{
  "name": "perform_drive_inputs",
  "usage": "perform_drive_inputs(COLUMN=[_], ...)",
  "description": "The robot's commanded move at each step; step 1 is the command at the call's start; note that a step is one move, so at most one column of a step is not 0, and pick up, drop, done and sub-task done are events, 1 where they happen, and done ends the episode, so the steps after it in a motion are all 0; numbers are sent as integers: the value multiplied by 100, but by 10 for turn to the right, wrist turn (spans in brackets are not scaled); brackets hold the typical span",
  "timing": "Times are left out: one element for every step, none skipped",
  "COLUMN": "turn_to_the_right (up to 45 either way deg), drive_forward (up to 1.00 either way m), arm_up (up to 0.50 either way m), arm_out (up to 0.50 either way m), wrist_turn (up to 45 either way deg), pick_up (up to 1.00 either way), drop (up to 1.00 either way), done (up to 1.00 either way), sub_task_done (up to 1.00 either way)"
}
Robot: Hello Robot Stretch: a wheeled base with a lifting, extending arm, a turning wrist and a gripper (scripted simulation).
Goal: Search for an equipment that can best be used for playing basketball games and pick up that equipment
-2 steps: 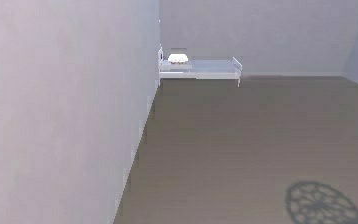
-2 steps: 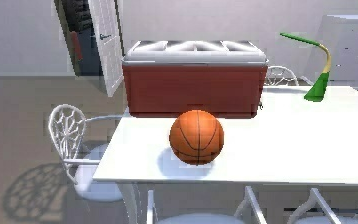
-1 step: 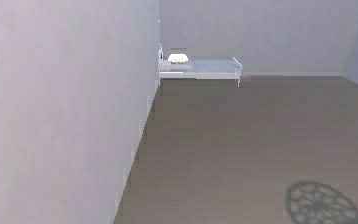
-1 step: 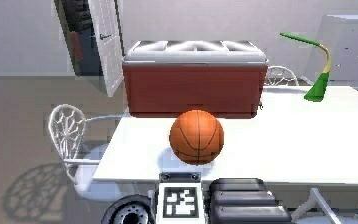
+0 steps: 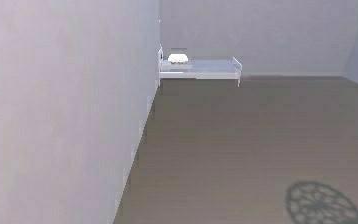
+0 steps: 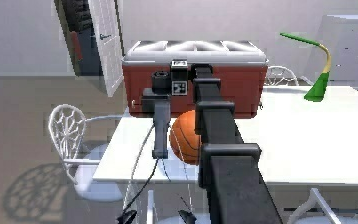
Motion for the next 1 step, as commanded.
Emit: perform_drive_inputs(turn_to_the_right=[0], drive_forward=[0], arm_up=[0], arm_out=[0], wrist_turn=[450], pick_up=[0], drop=[0], done=[0], sub_task_done=[0])
